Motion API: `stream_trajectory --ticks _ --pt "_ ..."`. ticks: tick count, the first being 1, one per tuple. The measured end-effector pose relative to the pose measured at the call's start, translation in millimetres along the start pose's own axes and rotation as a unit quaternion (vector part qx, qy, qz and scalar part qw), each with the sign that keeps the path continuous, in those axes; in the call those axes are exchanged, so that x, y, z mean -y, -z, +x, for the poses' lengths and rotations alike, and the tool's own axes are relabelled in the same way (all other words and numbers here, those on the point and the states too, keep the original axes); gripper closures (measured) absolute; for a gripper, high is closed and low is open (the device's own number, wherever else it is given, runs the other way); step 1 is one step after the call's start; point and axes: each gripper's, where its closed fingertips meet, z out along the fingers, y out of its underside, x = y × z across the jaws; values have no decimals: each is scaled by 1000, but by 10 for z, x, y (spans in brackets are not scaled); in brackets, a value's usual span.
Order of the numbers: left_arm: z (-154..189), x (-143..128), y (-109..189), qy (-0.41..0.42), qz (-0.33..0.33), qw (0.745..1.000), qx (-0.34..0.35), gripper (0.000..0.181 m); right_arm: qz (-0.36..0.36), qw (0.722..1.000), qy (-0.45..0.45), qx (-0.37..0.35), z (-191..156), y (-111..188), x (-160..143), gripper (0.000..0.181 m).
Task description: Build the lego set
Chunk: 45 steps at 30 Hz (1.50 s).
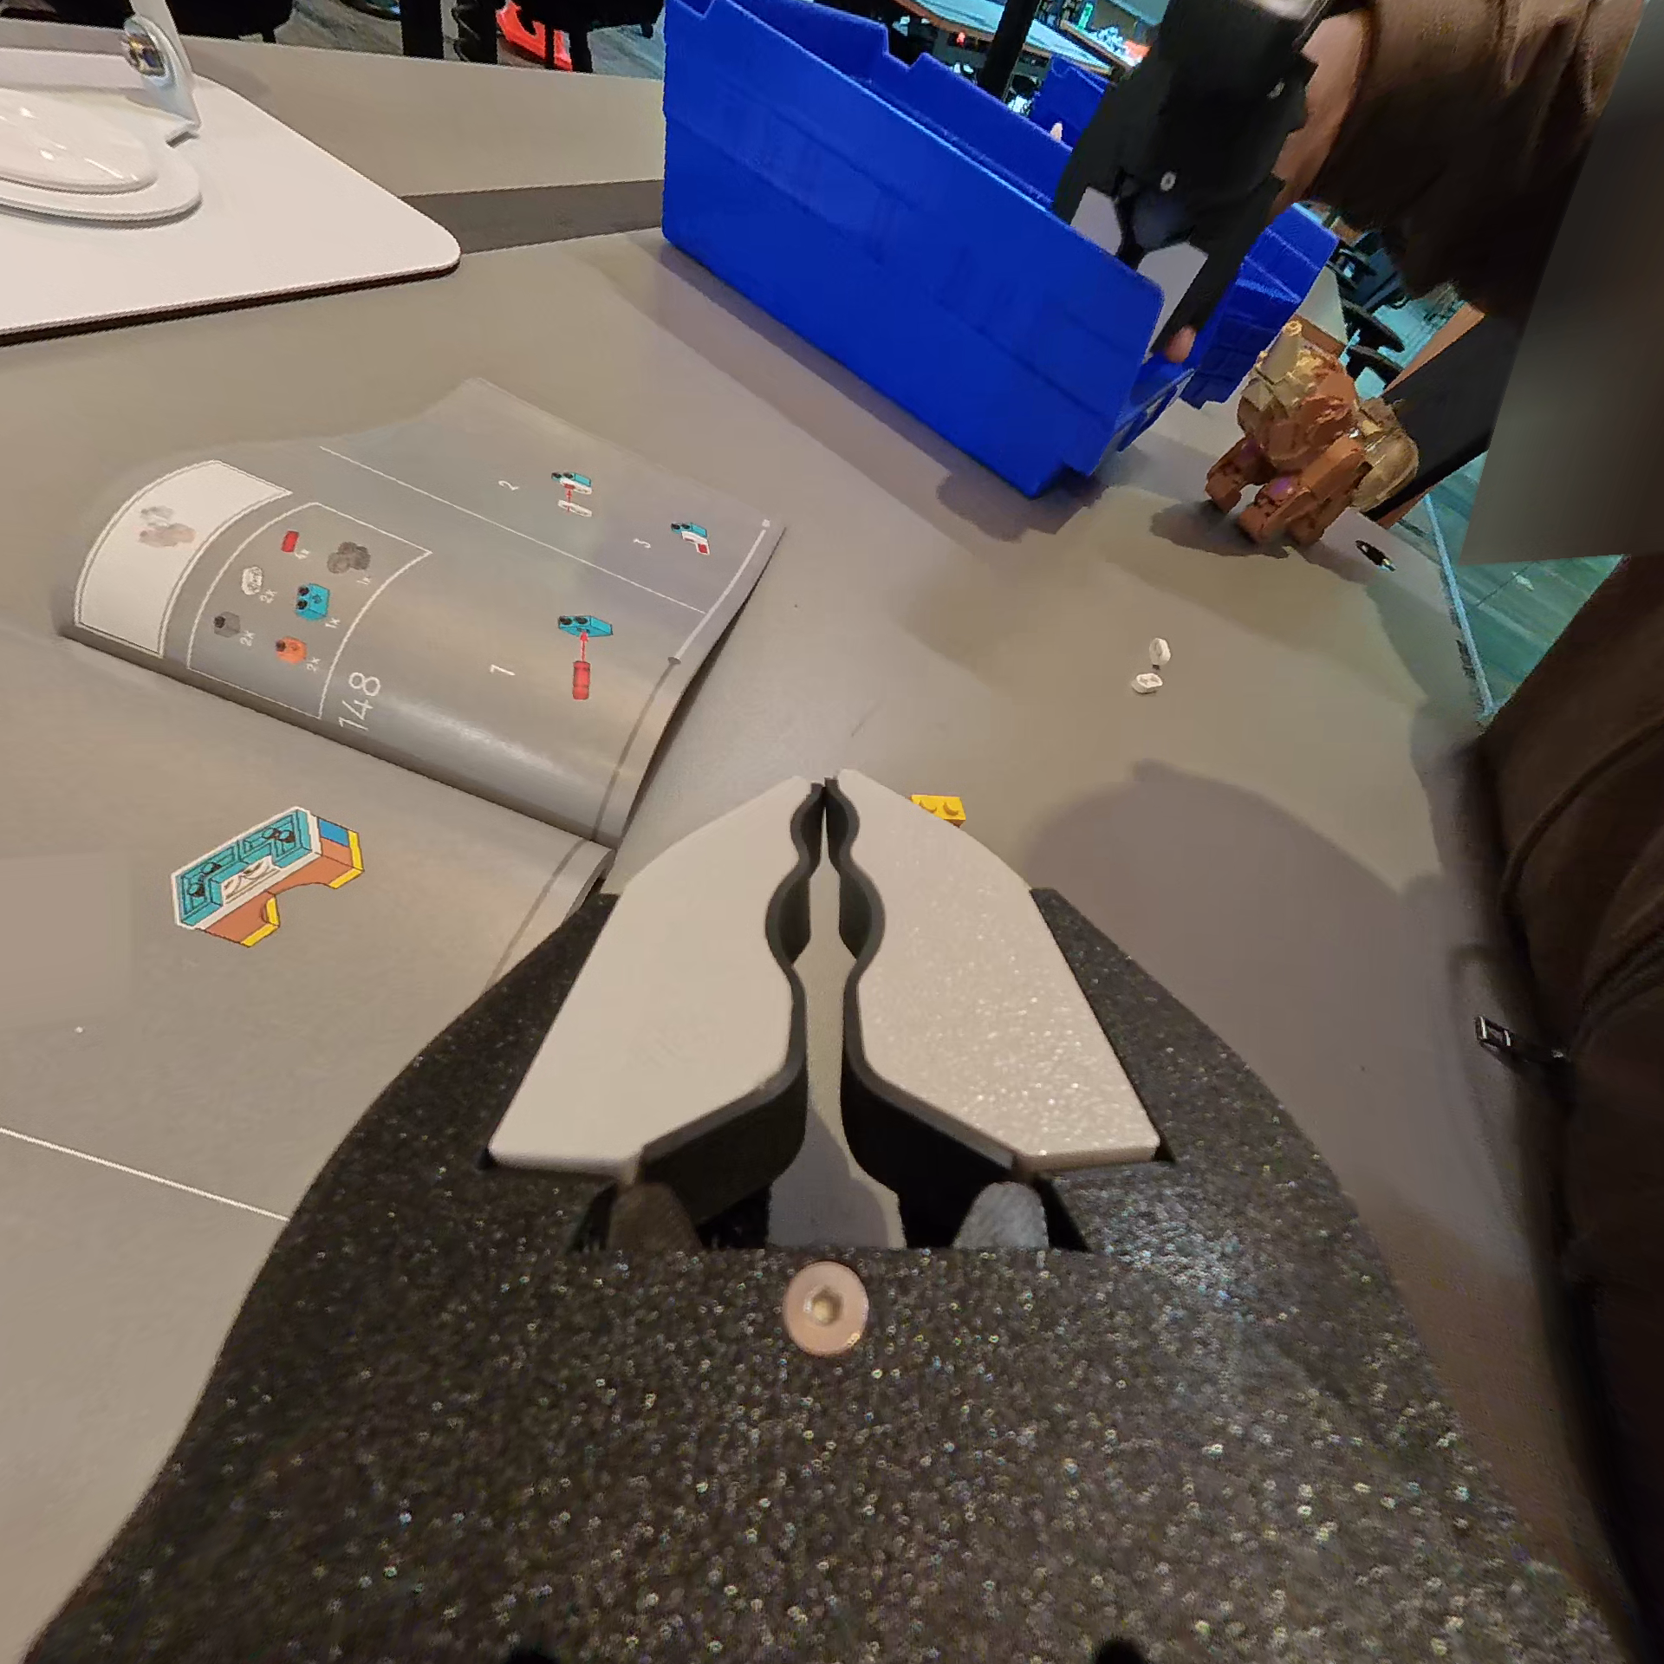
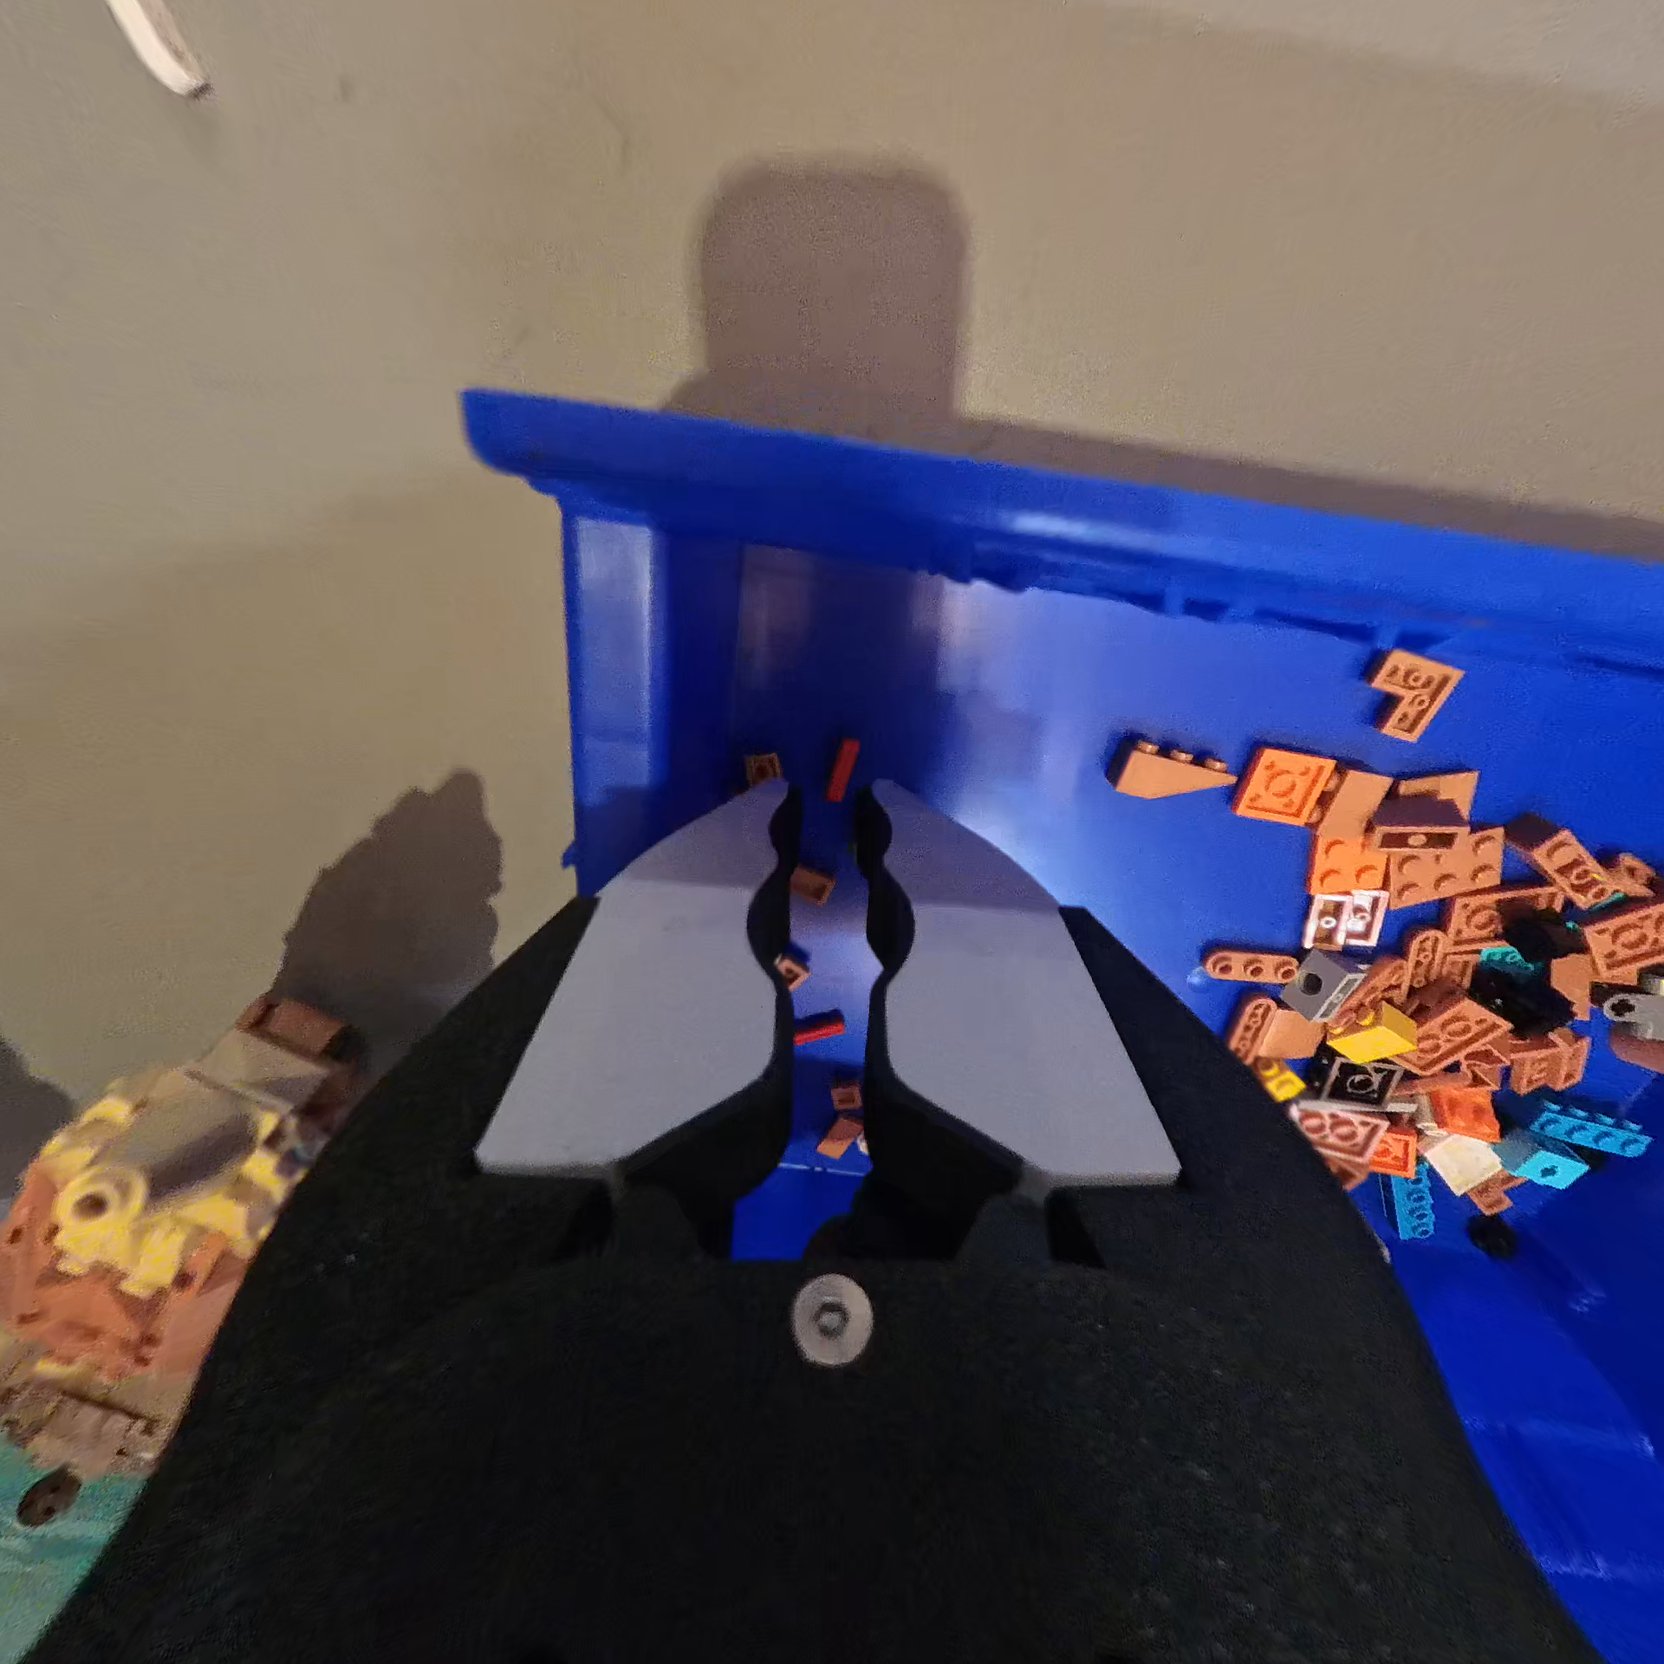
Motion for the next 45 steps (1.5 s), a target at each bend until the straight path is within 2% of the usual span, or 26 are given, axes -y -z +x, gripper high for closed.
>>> stream_trajectory --ticks 11,15,22,27,31,33,35,37,41,45 --pt "6 -6 -5 -3 -3 1000 1 181 -16 999 -27 -7 61 -171 -42 170" --pt "3 -6 -6 -2 -3 1000 1 181 -23 999 -20 -11 43 -176 -36 176" --pt "15 -9 -2 -10 -2 1000 2 181 -5 999 -32 -37 89 -87 -23 177" --pt "11 1 -10 -10 -1 1000 3 181 70 993 -52 -81 48 393 227 177" --pt "8 -13 -11 -14 -4 1000 5 181 133 987 -36 -79 -261 635 639 177" --pt "19 -21 -10 -16 -6 1000 5 181 146 987 -23 -68 -431 591 854 177" --pt "21 -22 -9 -19 -7 1000 6 181 128 989 -11 -70 -551 489 997 177" --pt "24 -22 -8 -21 -7 1000 7 181 101 991 3 -92 -556 438 1039 177" --pt "28 -22 -8 -22 -6 1000 7 181 119 989 -7 -89 -586 499 1125 177" --pt "26 -34 -24 -23 -12 1000 8 181 129 989 -6 -73 -710 357 1292 177"
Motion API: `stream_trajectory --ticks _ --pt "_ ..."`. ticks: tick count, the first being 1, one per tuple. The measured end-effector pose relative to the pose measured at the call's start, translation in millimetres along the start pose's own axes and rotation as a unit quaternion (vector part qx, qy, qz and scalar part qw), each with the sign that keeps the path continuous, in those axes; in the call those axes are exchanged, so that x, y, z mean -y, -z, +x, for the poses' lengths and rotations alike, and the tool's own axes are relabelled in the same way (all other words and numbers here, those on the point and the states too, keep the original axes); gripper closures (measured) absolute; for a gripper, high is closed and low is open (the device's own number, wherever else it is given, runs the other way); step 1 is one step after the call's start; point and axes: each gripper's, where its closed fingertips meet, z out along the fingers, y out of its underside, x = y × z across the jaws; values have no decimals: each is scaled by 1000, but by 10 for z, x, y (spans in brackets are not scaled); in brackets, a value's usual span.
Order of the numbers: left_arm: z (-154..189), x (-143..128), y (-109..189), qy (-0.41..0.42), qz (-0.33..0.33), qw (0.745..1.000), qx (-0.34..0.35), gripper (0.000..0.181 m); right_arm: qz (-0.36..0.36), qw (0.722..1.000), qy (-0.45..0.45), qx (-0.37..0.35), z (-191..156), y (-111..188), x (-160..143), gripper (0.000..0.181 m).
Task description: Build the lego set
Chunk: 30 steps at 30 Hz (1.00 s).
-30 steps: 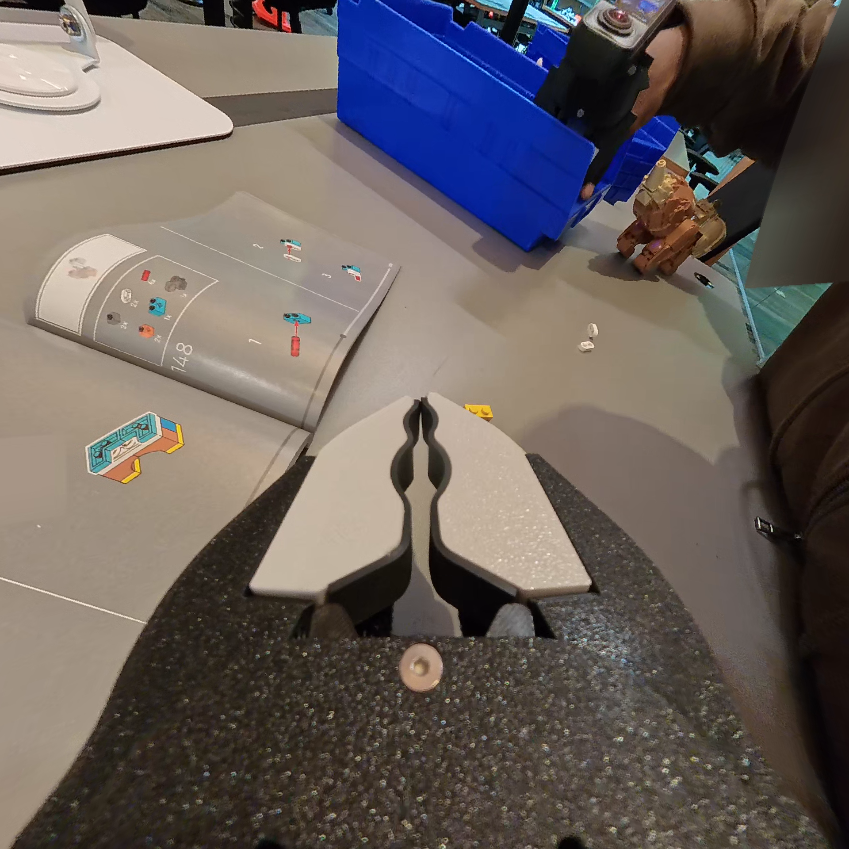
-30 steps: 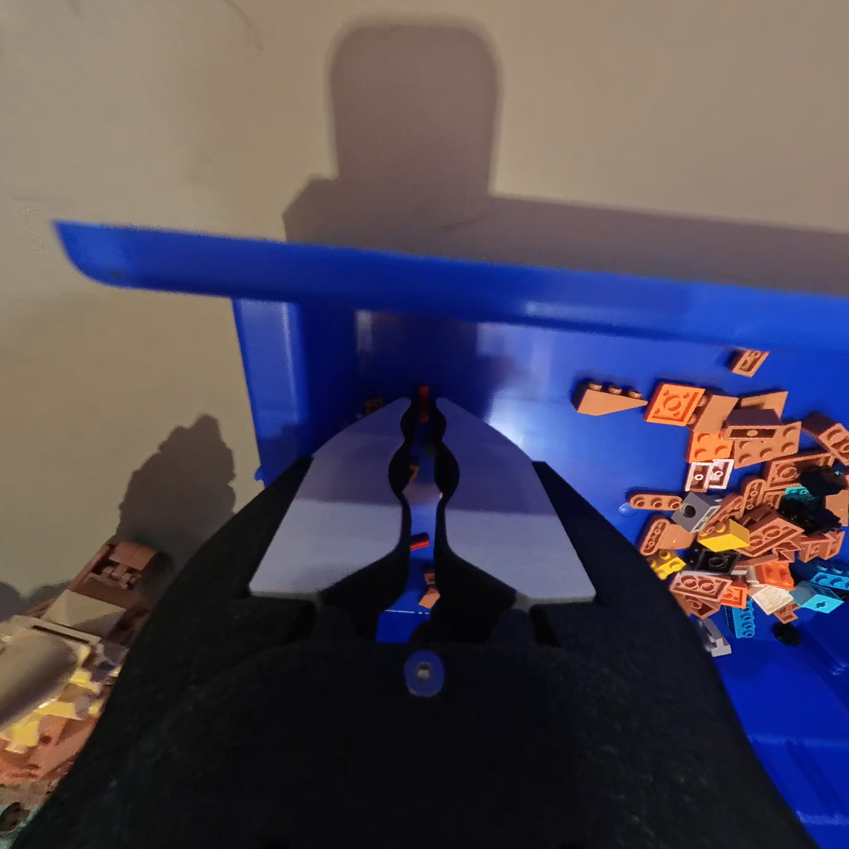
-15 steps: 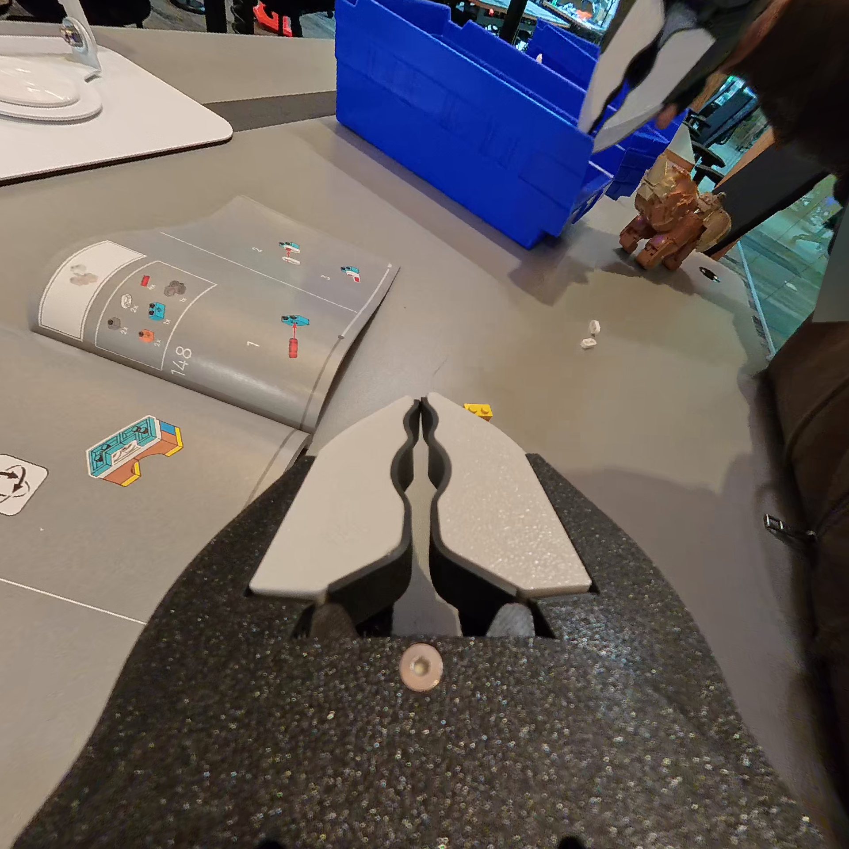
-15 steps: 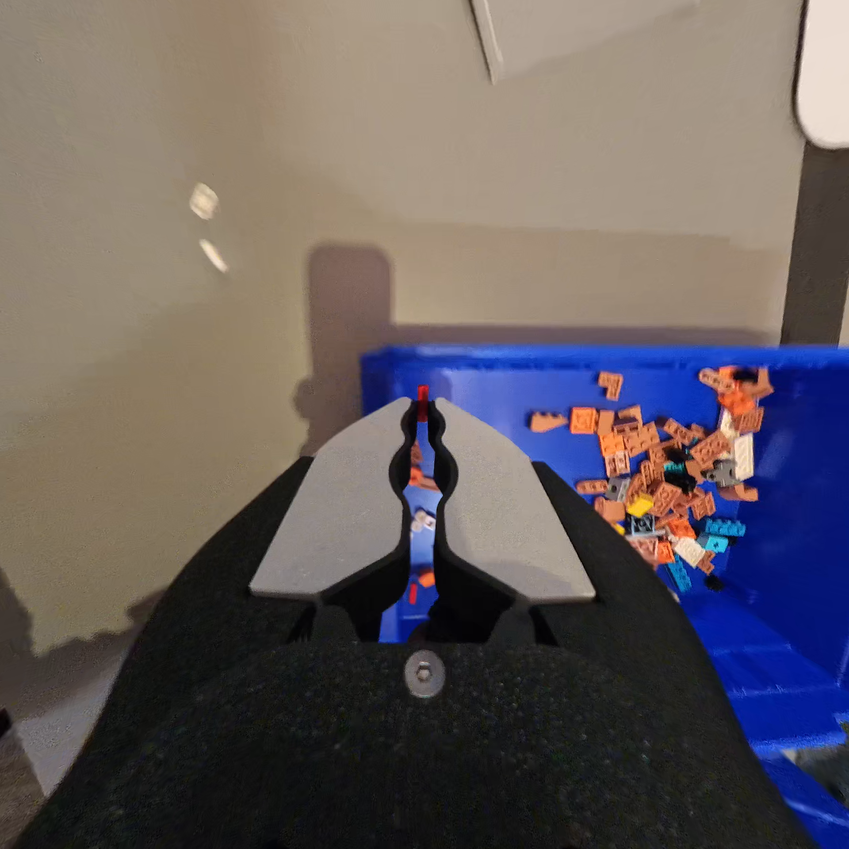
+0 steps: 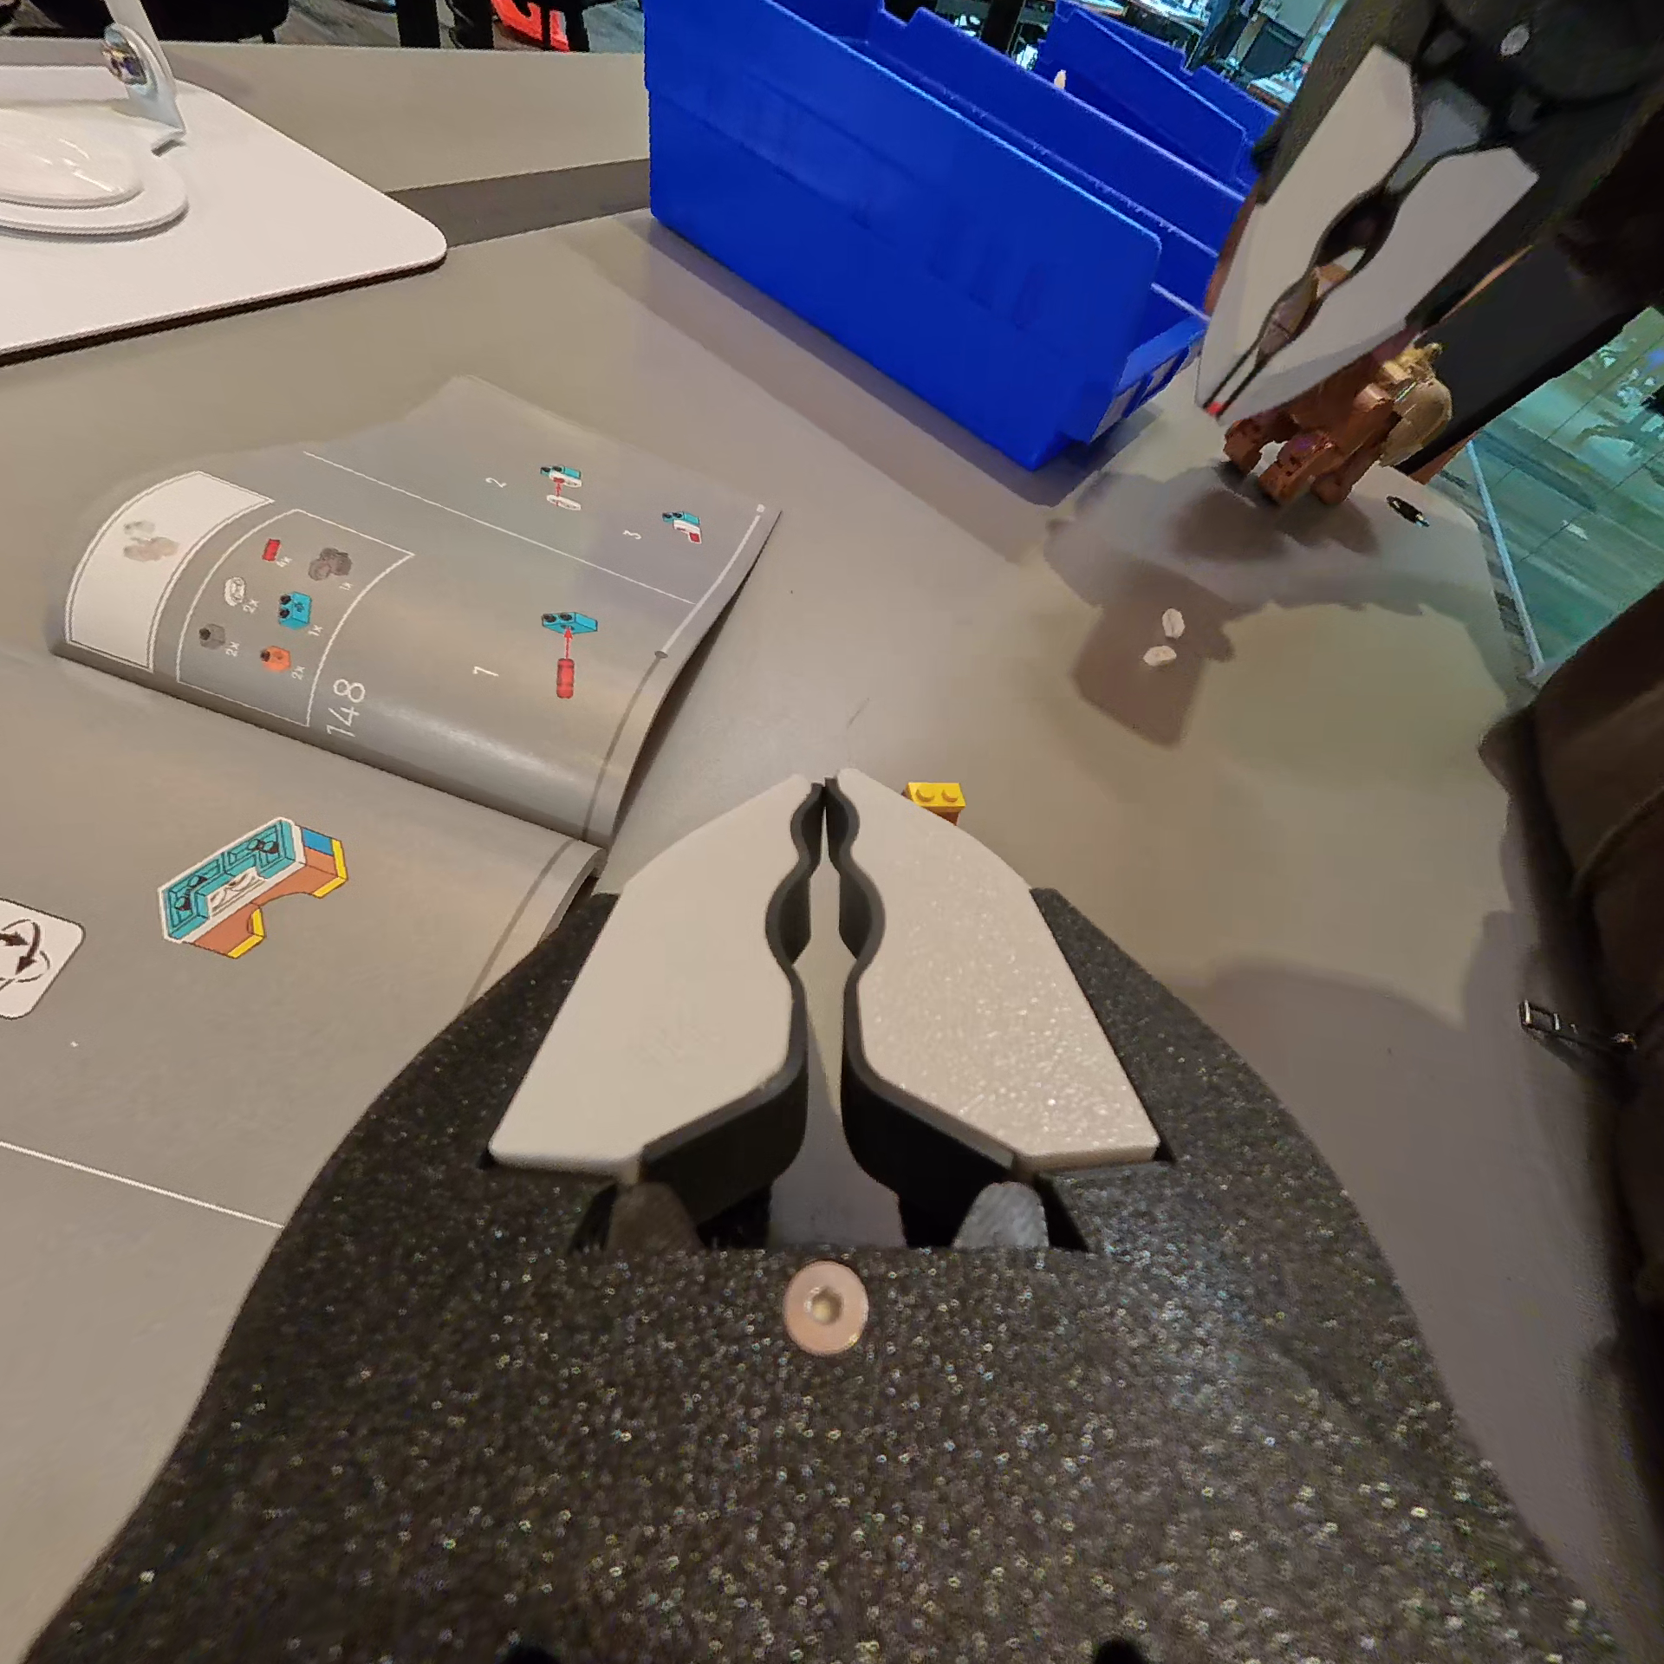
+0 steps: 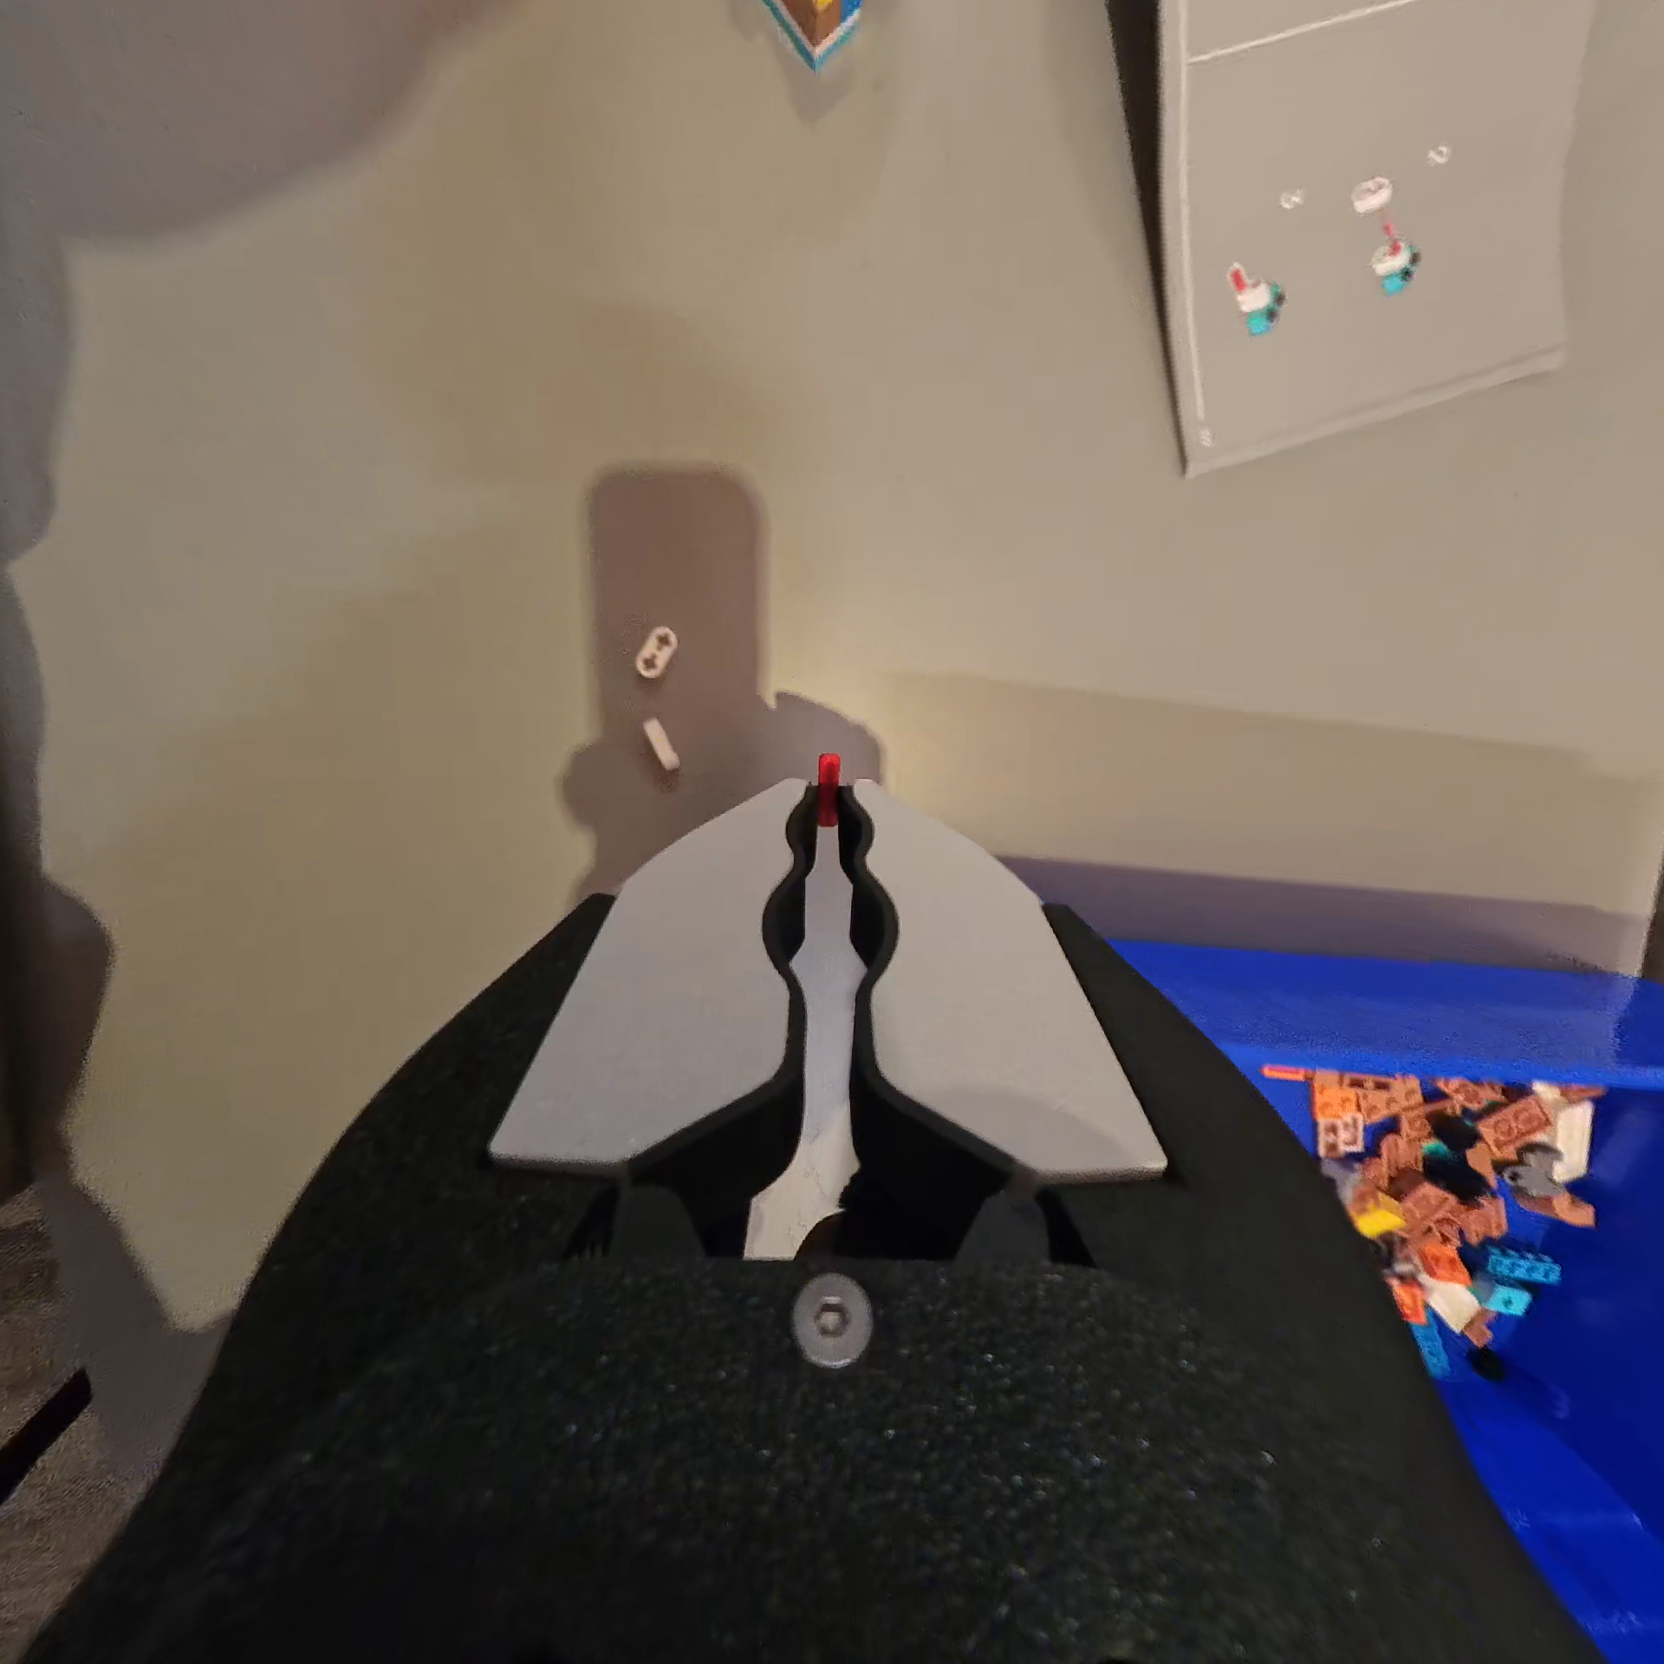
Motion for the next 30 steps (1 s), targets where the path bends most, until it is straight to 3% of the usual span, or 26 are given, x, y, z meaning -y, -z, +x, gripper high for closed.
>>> stream_trajectory --ticks 15,30 --pt "11 0 3 -4 1 1000 1 181 -42 999 -2 -9 -75 -541 -120 177" --pt "-9 -3 -12 1 0 1000 2 181 -48 999 -13 1 -165 -609 -172 167"
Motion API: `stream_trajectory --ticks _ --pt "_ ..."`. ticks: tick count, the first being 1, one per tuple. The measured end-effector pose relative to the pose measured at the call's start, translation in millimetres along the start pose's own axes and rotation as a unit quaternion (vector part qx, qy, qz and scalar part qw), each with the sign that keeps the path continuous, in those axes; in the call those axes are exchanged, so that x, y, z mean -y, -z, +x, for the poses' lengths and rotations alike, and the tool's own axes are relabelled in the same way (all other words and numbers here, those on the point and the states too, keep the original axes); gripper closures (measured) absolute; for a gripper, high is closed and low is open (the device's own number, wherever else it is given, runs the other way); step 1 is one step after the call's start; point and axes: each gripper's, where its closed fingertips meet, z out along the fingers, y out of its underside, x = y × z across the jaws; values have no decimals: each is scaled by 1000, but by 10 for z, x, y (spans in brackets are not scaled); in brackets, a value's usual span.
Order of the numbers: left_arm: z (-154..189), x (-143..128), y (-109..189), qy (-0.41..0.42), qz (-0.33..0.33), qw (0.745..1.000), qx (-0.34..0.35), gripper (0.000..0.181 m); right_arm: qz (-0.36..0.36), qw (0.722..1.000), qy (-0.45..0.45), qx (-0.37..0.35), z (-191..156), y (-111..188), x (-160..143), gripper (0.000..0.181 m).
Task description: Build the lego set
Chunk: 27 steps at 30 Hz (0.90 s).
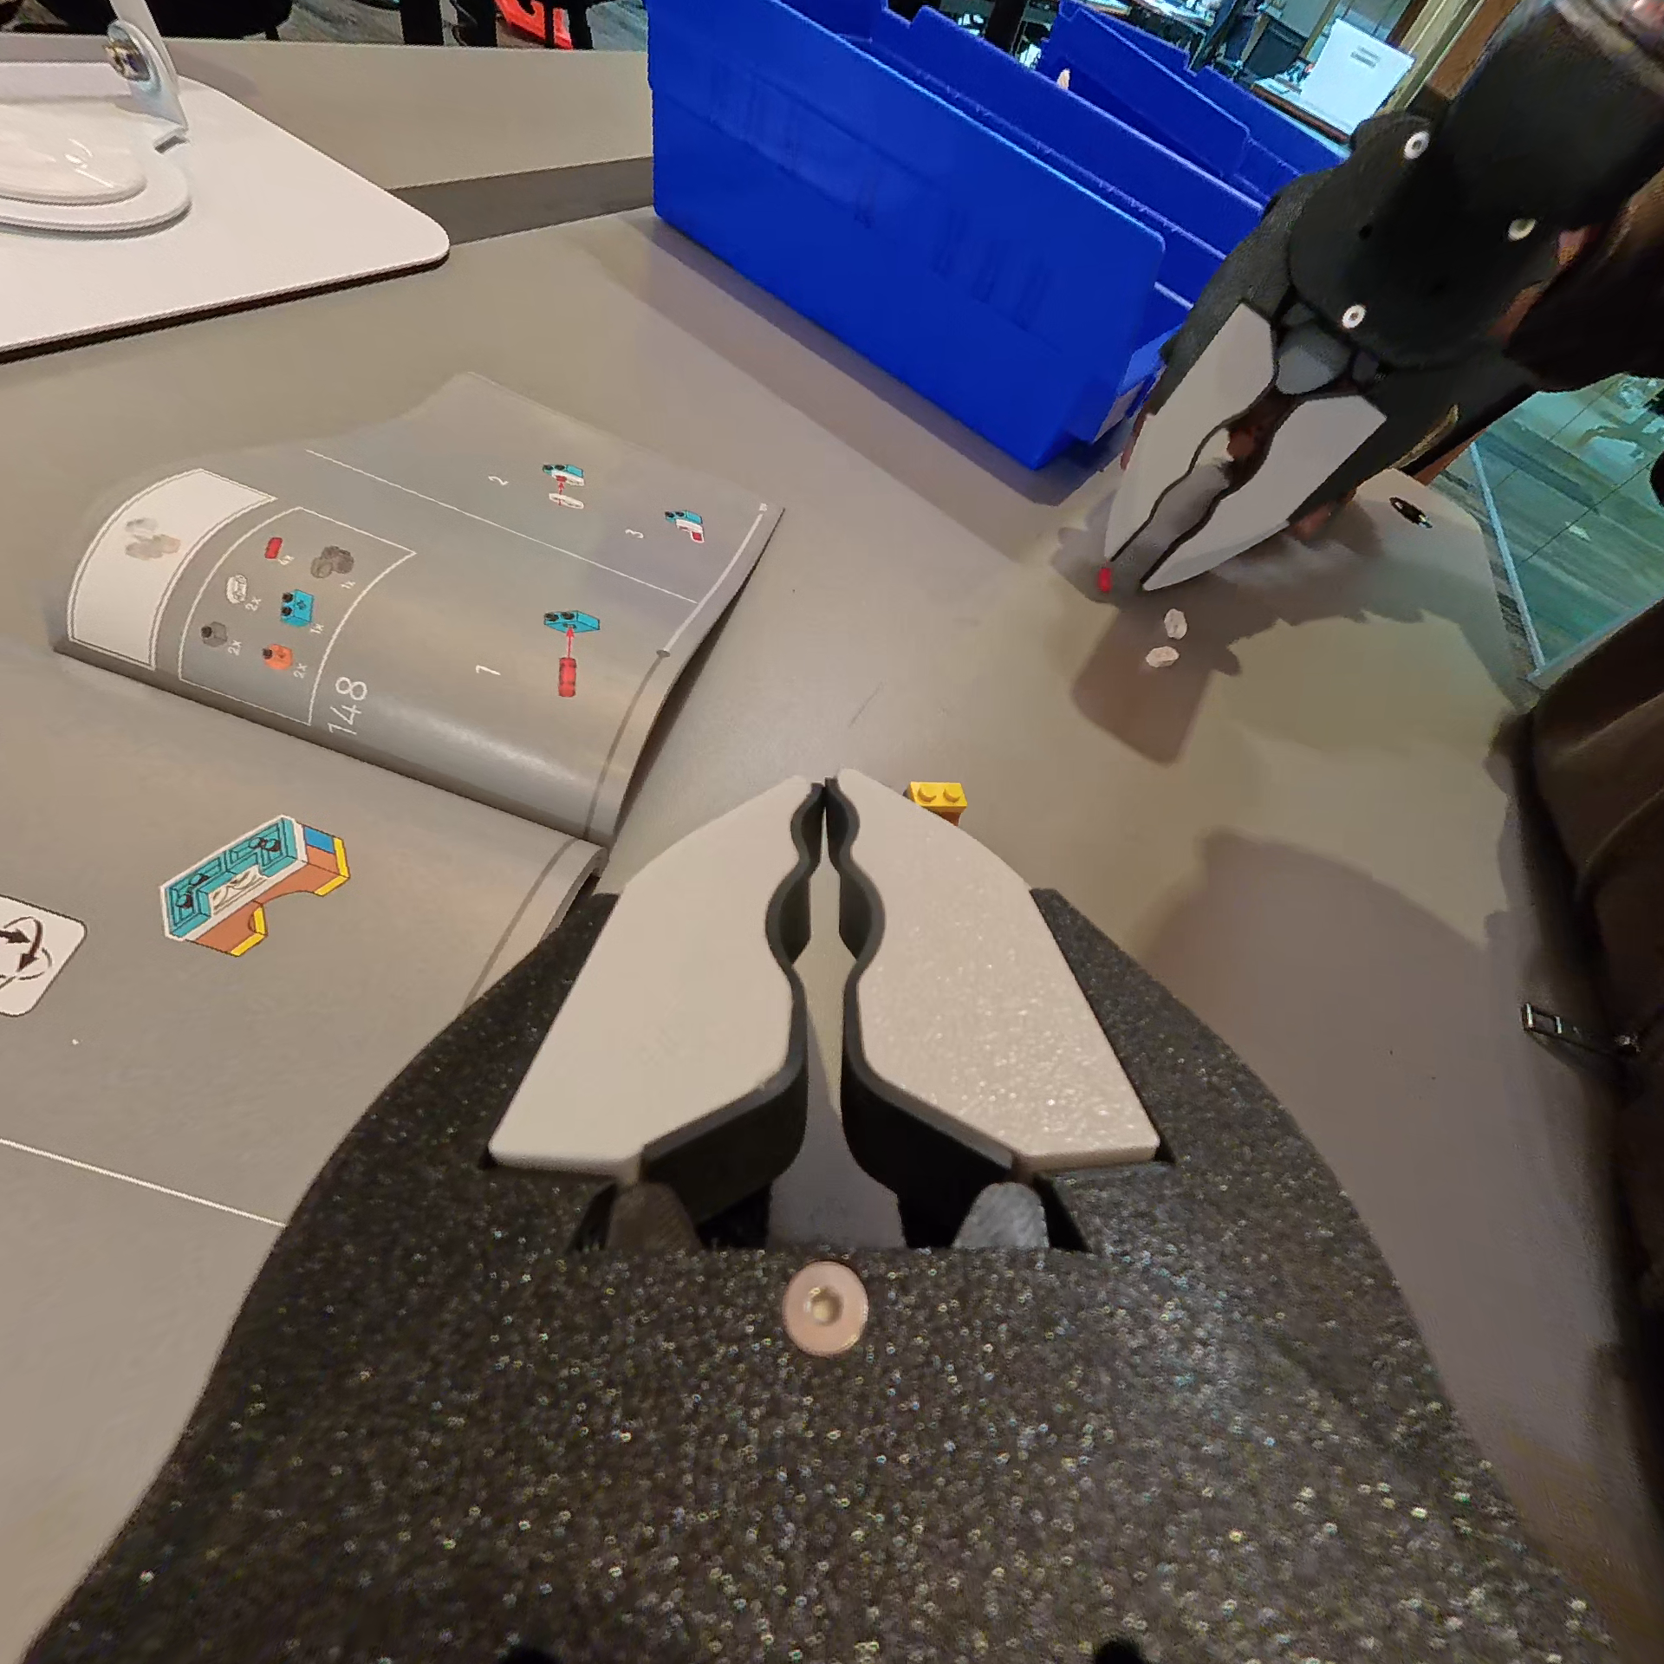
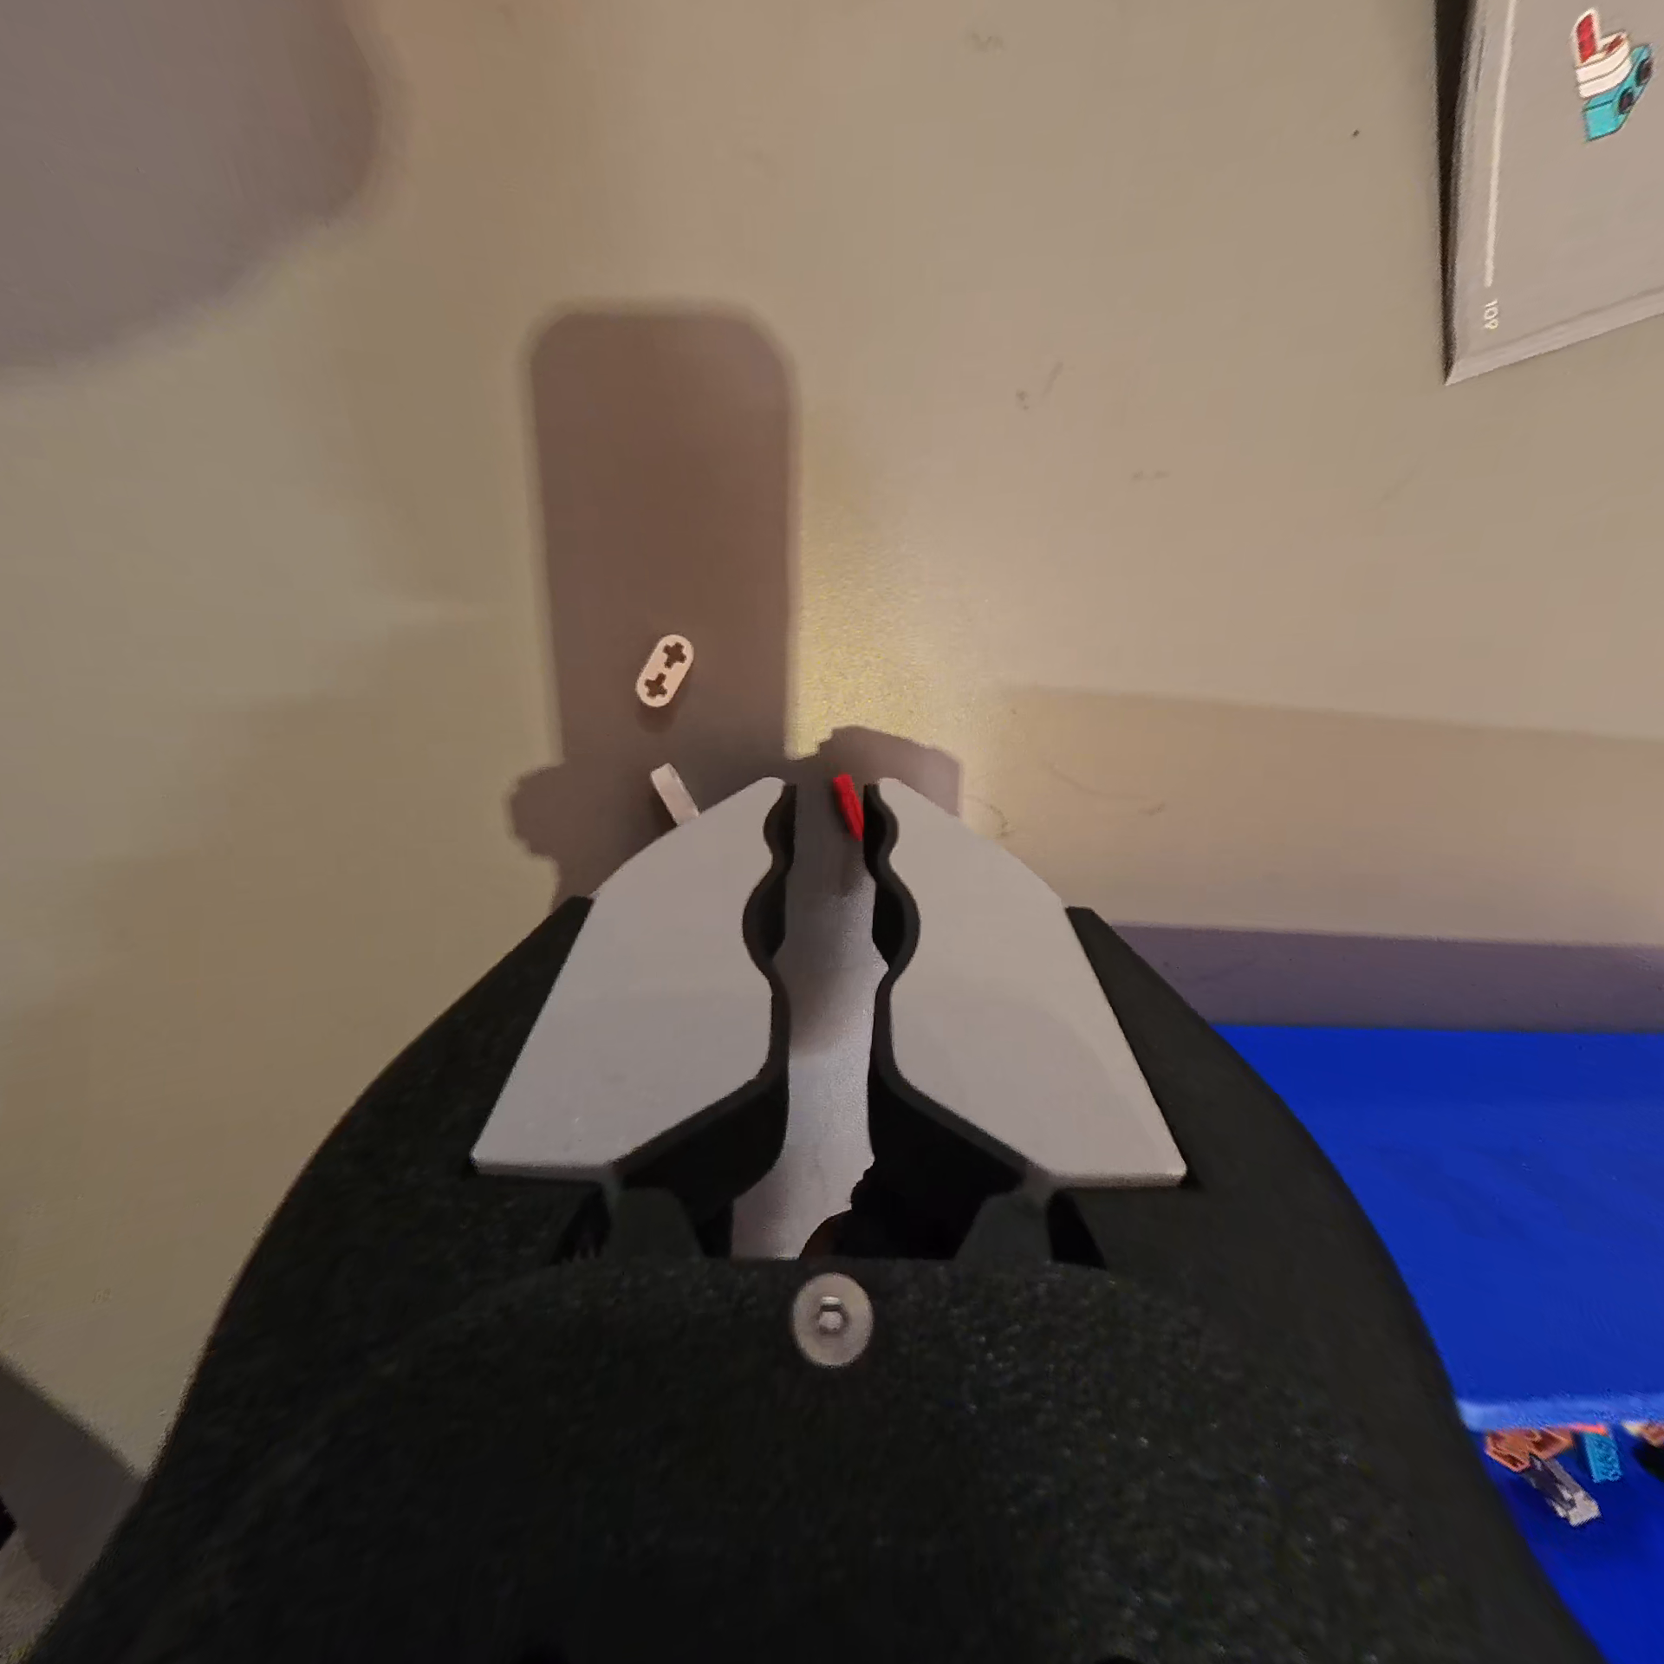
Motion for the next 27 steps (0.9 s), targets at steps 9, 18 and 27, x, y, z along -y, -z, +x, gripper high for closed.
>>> stream_trajectory --ticks 9,18,27 --pt "2 0 14 2 1 1000 0 181 143 982 -122 -19 452 976 165 164" --pt "3 30 44 21 14 1000 -17 181 -55 969 -230 -73 1057 1136 -1518 167" --pt "-50 89 120 35 41 998 -24 181 -133 981 -141 25 1071 851 -1804 167"
